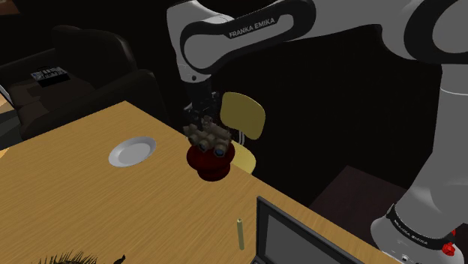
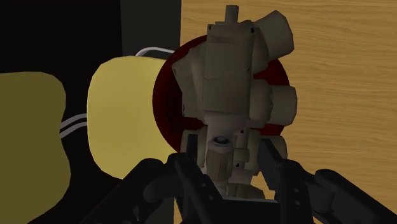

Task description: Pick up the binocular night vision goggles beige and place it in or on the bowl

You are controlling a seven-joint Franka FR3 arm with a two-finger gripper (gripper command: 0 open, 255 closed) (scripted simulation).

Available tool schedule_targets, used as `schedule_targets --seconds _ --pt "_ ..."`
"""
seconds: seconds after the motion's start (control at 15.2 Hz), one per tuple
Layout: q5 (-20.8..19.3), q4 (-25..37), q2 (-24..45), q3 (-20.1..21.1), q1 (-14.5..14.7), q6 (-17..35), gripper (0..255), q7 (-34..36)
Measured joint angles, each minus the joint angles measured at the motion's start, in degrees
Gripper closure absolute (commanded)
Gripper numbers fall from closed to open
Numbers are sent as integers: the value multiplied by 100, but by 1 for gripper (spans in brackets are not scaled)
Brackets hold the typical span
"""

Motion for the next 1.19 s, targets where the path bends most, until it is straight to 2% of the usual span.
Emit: schedule_targets --seconds 0.59,1.06,1.12,1.19 --pt "-69 -566 96 -41 -36 678 255 42" --pt "-89 -571 101 -43 -25 723 255 66" --pt "-87 -579 97 -43 -27 728 0 66" --pt "-84 -603 106 -40 -24 737 0 68"
